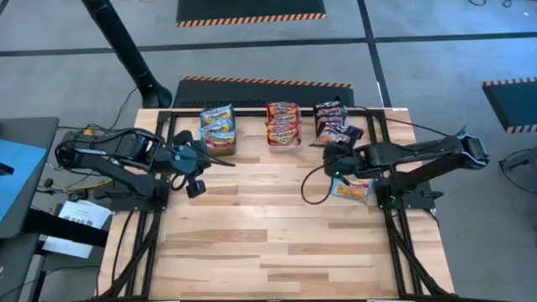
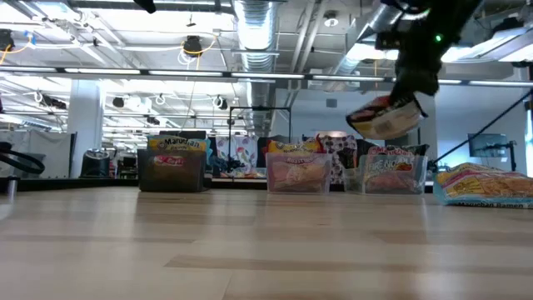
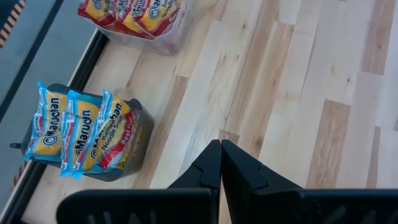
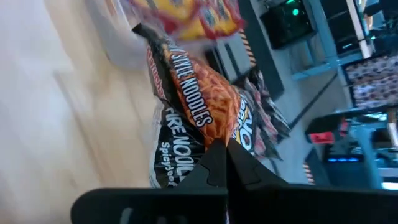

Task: Sort Maruchan noodles
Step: Put the black noodle pack into the right transparent bin

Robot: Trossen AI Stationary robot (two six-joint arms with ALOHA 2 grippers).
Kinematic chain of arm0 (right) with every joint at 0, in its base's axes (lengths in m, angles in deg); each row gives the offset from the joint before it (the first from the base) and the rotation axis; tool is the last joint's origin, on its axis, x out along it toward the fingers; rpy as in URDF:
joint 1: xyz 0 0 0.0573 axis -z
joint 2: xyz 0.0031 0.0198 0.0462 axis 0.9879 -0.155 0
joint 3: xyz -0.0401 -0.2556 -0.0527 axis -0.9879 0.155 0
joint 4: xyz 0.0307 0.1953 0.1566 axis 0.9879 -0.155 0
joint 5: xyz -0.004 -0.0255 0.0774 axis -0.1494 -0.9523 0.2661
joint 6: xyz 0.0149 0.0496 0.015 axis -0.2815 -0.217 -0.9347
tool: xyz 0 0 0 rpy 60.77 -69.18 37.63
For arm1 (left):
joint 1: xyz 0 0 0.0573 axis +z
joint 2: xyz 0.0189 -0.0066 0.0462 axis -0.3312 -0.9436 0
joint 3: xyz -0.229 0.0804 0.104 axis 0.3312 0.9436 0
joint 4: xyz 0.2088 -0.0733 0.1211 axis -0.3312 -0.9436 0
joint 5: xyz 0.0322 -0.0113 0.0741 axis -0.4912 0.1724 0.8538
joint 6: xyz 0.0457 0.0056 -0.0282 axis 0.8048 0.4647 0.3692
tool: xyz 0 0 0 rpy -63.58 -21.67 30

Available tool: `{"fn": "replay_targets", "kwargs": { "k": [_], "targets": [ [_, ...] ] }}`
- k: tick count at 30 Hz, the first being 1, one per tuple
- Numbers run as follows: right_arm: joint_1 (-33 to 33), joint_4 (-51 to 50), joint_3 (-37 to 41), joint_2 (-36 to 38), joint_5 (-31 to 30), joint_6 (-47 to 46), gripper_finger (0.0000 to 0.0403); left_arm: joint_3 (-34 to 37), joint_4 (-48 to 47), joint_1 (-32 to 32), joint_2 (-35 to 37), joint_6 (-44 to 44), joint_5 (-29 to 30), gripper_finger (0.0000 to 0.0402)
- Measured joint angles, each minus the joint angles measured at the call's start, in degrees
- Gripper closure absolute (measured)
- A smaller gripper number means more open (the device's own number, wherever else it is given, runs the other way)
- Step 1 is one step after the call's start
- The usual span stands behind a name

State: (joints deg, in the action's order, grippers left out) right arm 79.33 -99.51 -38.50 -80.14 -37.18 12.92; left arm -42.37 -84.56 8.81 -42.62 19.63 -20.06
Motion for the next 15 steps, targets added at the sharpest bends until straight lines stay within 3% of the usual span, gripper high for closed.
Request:
{"fn": "replay_targets", "kwargs": {
  "k": [7,15],
  "targets": [
    [7.52,12.24,8.87,6.21,2.35,22.40,0.0399,0.00,0.65,1.62,0.00,-0.13,0.07,0.0401],
    [16.25,16.40,11.58,8.02,9.89,35.25,0.0399,0.00,2.17,3.54,0.00,-0.13,0.11,0.0401]
  ]
}}
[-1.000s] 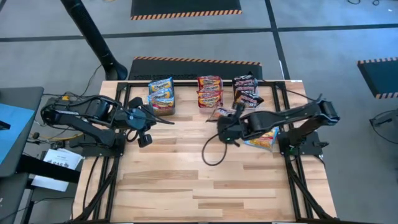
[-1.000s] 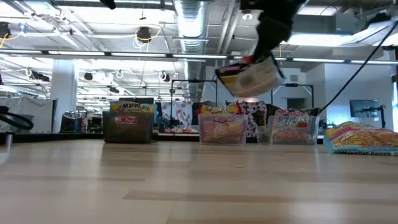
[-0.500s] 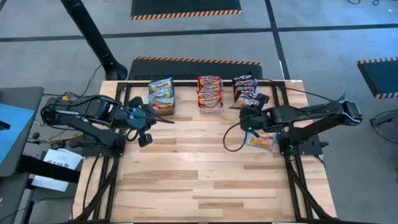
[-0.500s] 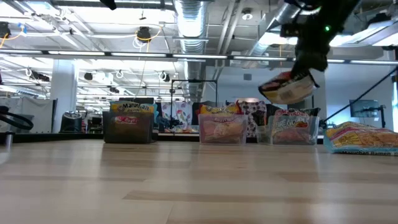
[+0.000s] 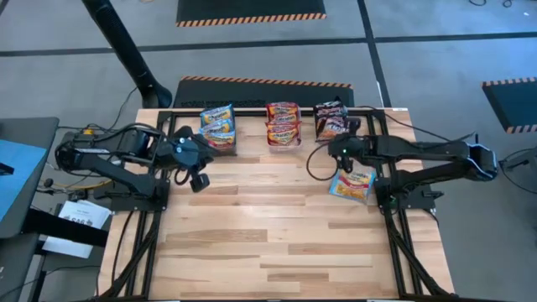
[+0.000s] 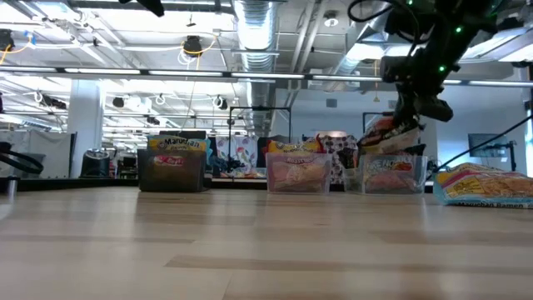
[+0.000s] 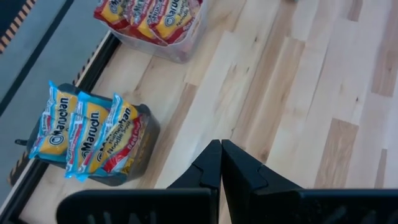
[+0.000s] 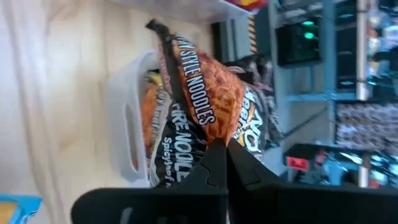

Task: Sort Maruchan noodles
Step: Put the black noodle pack into the right transparent bin

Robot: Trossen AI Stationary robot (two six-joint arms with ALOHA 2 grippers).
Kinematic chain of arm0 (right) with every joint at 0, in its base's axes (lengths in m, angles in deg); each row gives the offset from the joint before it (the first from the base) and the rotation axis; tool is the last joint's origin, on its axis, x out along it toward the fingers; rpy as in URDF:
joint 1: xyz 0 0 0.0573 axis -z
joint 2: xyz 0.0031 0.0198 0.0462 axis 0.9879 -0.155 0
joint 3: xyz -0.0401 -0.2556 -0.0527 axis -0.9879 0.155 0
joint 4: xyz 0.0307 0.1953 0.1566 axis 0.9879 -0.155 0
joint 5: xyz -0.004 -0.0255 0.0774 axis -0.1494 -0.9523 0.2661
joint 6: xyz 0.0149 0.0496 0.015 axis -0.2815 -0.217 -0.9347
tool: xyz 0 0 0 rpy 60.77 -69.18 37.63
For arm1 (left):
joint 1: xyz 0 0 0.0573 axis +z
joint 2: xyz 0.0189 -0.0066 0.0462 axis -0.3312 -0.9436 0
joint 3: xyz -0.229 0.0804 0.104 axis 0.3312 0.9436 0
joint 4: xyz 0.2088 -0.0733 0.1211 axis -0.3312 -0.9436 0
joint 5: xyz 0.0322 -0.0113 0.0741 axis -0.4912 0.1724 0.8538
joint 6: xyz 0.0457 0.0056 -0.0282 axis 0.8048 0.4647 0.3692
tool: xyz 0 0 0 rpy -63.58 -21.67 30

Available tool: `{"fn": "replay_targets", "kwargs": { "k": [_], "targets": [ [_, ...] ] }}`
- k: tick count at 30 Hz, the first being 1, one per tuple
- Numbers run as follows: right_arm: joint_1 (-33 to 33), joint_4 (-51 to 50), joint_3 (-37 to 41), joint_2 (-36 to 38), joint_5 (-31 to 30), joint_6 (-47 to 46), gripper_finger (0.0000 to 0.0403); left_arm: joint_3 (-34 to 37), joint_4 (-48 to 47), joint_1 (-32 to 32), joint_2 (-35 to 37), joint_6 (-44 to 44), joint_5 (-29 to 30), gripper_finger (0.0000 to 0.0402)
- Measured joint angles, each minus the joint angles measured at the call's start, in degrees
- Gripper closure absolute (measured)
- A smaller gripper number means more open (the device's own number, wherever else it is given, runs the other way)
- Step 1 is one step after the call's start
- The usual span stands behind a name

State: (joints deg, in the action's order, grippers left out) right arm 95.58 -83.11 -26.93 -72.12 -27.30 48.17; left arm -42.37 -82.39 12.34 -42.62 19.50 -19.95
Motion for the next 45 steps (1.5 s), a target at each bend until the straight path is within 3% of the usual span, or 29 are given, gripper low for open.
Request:
{"fn": "replay_targets", "kwargs": {
  "k": [9,16,23,36,45],
  "targets": [
    [6.94,0.76,0.00,-3.64,5.89,6.35,0.0389,0.00,-0.02,1.60,0.00,0.02,0.00,0.0401],
    [10.08,2.46,-0.04,-8.27,5.79,6.71,0.0382,0.00,-0.05,1.65,0.00,0.17,-0.02,0.0401],
    [10.30,2.42,-0.15,-11.84,6.23,6.50,0.0380,0.00,-0.09,1.65,0.00,0.18,-0.04,0.0402],
    [8.42,-1.30,-2.23,-10.95,8.11,0.47,0.0376,0.00,-0.11,1.65,-0.02,0.17,-0.04,0.0401],
    [8.92,-5.45,-2.25,-11.30,8.52,-3.79,0.0319,0.00,-0.11,1.65,-0.02,0.15,-0.06,0.0401]
  ]
}}
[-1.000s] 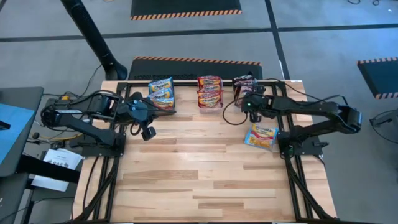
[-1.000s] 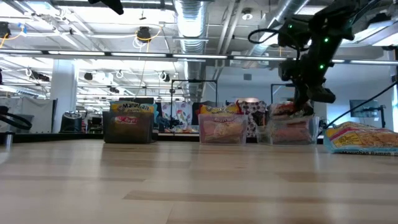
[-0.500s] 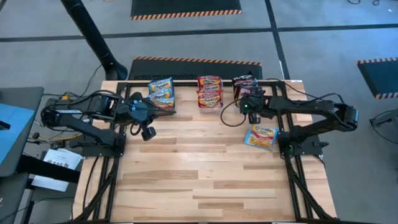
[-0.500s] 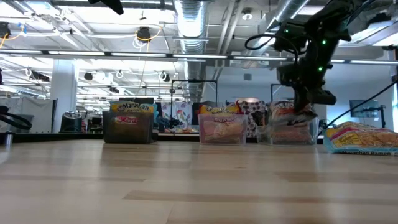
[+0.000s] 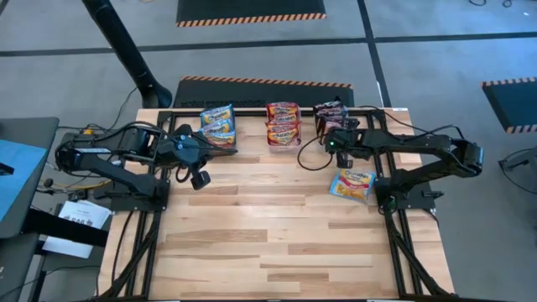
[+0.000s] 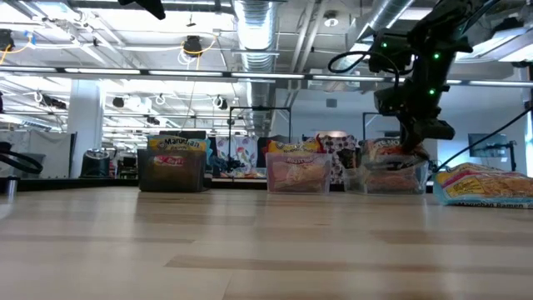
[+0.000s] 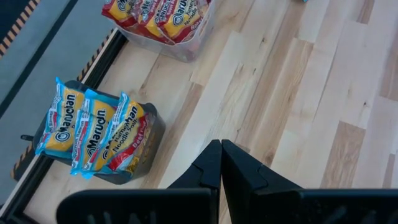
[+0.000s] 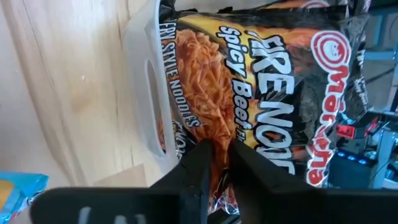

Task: Sort Maruchan noodles
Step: Put the black noodle pack into the right transparent bin

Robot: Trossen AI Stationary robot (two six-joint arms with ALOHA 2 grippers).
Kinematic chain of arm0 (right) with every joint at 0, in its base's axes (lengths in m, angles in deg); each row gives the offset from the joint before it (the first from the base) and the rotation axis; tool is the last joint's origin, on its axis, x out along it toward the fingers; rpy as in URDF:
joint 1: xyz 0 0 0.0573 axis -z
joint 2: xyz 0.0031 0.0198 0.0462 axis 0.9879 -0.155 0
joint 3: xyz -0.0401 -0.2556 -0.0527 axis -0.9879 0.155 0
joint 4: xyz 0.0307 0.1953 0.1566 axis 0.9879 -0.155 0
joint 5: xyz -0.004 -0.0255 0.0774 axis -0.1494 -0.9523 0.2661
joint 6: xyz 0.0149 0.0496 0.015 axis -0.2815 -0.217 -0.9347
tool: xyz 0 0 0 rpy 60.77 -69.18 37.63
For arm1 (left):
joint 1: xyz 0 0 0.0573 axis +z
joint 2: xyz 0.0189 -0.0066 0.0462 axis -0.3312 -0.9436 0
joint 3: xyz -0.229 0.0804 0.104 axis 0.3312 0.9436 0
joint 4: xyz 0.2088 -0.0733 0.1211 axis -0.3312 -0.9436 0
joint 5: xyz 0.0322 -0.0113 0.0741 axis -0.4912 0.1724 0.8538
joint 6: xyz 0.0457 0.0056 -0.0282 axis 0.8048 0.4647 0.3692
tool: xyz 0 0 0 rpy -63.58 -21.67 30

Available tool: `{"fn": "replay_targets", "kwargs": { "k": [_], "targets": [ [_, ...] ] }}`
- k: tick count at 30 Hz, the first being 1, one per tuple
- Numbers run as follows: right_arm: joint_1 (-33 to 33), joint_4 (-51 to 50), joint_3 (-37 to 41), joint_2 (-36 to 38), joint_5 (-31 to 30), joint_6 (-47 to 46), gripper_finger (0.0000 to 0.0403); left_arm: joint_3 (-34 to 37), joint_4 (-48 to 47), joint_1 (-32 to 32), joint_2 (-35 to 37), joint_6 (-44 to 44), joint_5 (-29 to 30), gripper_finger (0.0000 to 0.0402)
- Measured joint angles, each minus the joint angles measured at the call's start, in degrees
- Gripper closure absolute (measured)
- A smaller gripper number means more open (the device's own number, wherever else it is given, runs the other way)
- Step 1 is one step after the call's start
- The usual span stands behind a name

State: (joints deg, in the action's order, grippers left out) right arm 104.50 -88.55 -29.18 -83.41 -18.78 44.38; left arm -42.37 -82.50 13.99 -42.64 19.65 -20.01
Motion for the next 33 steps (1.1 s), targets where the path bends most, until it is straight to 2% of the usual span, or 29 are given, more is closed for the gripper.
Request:
{"fn": "replay_targets", "kwargs": {
  "k": [5,11,21,28,30,33],
  "targets": [
    [-0.76,-0.19,0.00,0.00,-0.11,-0.30,0.0301,0.00,0.00,0.00,0.00,0.02,0.02,0.0401],
    [-1.31,-0.88,-0.20,0.00,-0.60,-1.26,0.0300,0.00,0.00,0.00,0.00,0.26,0.02,0.0401],
    [-1.32,-9.76,-7.69,0.00,-0.61,-5.67,0.0300,0.00,0.00,0.00,0.00,0.28,0.02,0.0401],
    [-1.68,-18.54,-12.14,0.02,1.58,-13.54,0.0300,0.00,0.00,0.00,0.00,0.37,0.02,0.0401],
    [-1.66,-20.24,-13.56,0.02,3.96,-15.53,0.0300,0.00,0.00,0.00,0.00,0.73,0.02,0.0401],
    [-0.48,-20.09,-14.93,0.04,13.79,-16.13,0.0301,0.00,0.00,0.00,0.00,1.57,0.02,0.0401]
  ]
}}
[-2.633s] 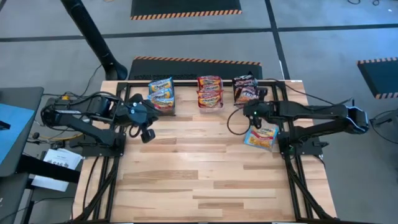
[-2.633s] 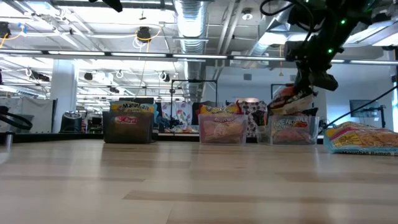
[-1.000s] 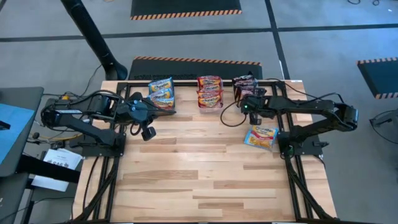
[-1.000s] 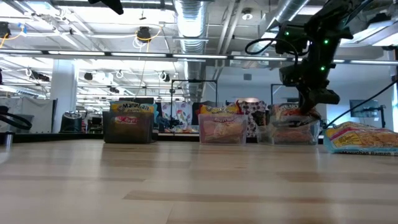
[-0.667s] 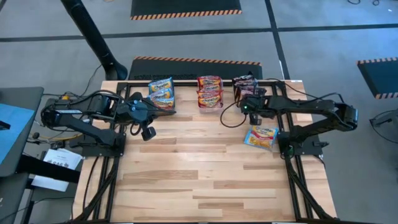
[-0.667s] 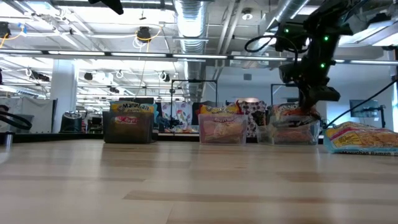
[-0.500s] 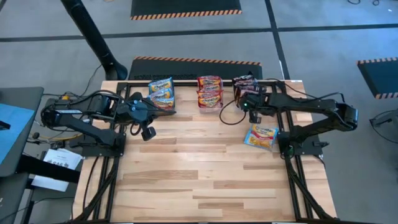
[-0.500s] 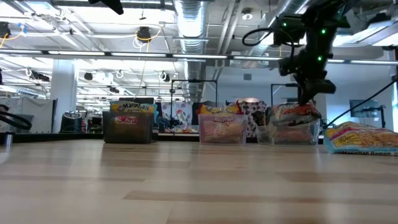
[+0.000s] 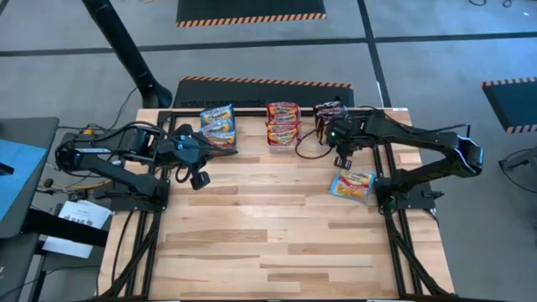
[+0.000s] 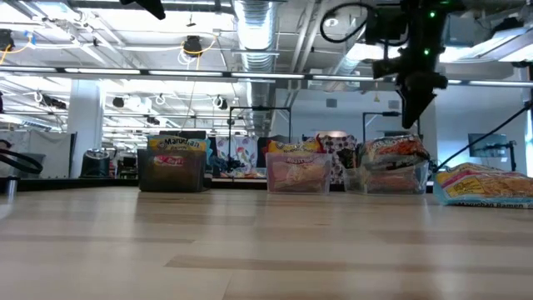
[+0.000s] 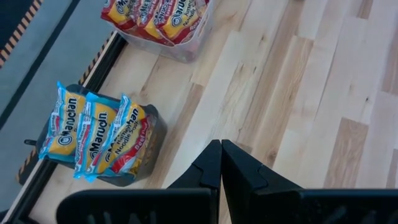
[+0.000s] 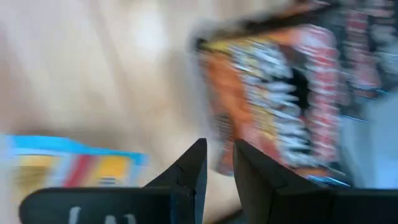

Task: Sort Maruchan noodles
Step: Put the black noodle pack into the right transparent bin

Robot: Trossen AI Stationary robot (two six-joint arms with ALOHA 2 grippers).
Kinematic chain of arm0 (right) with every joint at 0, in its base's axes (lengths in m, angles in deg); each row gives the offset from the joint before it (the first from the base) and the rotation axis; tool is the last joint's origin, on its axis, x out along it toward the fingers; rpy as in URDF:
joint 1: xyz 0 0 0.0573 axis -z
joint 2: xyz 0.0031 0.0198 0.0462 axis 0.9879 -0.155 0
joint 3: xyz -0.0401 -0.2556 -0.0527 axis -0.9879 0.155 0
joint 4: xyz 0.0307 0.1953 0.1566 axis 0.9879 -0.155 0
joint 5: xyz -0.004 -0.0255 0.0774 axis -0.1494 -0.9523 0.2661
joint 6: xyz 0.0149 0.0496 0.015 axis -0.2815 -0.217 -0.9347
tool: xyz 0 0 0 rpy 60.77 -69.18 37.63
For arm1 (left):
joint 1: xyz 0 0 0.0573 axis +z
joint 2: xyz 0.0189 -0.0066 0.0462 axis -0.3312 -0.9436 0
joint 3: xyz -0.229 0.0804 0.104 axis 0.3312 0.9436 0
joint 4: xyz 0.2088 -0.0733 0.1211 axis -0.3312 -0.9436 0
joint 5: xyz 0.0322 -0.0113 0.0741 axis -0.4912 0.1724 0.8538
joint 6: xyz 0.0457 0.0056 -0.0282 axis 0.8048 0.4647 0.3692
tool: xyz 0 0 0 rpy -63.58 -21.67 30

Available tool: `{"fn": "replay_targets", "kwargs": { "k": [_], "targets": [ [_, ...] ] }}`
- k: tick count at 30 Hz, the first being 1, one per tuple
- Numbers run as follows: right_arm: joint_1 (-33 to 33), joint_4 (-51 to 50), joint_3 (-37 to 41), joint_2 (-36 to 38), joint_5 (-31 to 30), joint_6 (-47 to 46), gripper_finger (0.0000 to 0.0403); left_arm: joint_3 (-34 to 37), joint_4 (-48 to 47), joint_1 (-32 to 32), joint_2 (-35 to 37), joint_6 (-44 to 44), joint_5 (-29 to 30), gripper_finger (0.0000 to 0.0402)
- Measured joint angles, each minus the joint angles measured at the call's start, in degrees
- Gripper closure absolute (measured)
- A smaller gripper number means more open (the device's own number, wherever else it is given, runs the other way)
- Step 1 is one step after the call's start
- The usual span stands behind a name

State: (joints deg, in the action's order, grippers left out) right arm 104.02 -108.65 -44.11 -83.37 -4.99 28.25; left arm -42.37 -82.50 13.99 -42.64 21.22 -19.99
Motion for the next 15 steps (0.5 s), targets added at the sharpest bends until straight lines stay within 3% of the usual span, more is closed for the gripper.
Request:
{"fn": "replay_targets", "kwargs": {
  "k": [6,15],
  "targets": [
    [7.00,-0.01,-0.11,-1.23,10.23,-0.48,0.0309,0.00,0.00,0.00,0.00,1.01,0.02,0.0401],
    [14.60,0.94,-0.04,-4.75,11.94,0.24,0.0311,0.00,0.00,0.00,0.00,0.97,-0.02,0.0401]
  ]
}}
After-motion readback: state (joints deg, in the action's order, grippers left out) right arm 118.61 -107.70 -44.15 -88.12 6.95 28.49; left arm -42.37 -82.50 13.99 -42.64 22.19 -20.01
